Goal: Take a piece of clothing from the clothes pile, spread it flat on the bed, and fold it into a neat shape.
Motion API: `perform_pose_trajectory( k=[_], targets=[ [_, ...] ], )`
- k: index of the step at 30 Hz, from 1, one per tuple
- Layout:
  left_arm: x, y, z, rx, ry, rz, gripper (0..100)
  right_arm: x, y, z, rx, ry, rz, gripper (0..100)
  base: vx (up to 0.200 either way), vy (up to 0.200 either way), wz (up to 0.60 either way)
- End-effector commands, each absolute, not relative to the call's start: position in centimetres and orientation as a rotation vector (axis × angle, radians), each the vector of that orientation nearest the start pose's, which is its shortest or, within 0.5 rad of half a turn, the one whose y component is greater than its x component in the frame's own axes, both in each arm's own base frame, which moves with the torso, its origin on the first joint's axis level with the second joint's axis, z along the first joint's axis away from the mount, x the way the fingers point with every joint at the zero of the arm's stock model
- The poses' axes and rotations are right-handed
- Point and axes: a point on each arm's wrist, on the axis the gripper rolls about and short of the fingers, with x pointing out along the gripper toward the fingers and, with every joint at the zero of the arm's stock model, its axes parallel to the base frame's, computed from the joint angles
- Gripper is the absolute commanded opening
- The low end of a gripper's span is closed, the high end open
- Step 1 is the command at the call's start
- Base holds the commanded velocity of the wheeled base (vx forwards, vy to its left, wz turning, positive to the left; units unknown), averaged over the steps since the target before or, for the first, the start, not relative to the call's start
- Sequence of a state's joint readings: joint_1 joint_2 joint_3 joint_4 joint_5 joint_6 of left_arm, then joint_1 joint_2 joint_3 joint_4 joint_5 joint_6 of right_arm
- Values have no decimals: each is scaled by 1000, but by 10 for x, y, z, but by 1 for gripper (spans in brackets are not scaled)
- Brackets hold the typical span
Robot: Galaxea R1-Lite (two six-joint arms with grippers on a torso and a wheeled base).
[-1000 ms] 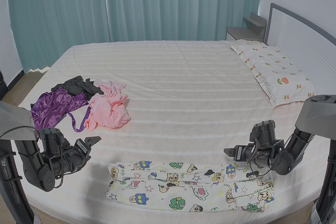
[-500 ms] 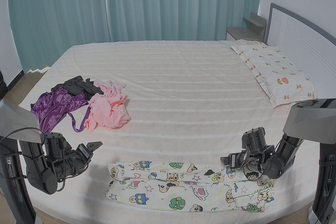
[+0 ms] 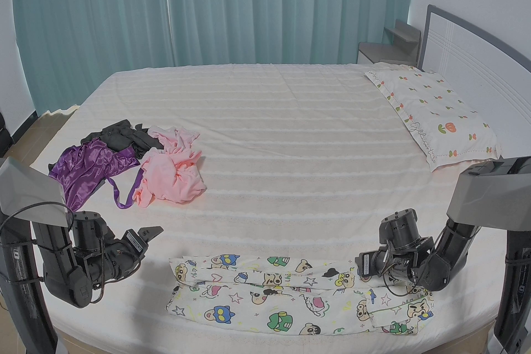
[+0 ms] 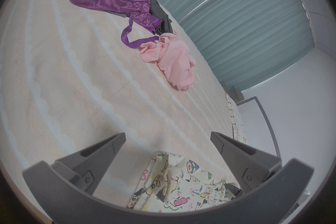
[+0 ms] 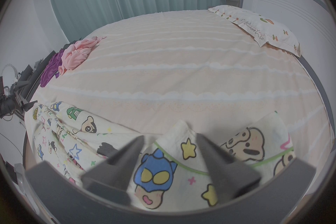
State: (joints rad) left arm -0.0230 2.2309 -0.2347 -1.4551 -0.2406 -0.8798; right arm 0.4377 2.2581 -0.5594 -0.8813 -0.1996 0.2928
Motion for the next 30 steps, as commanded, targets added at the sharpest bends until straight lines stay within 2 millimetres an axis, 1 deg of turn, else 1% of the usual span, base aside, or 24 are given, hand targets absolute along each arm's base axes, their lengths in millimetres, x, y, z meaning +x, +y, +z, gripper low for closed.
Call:
perform_pose_trajectory(
  k=[1,8,12,19,30],
  targets=[
    [268,-12,-7,-911,623,-2,100,282,130,-20,22,789,120,0,0,0,0],
    [267,-12,-8,-913,628,-2,100,276,135,-12,28,777,142,0,0,0,0],
    [267,-12,-8,-913,628,-2,100,265,140,-4,23,771,171,0,0,0,0],
    [267,-12,-8,-912,628,-3,100,248,148,3,4,769,221,0,0,0,0],
    [267,-12,-8,-912,628,-3,100,247,149,0,1,781,227,0,0,0,0]
  ],
)
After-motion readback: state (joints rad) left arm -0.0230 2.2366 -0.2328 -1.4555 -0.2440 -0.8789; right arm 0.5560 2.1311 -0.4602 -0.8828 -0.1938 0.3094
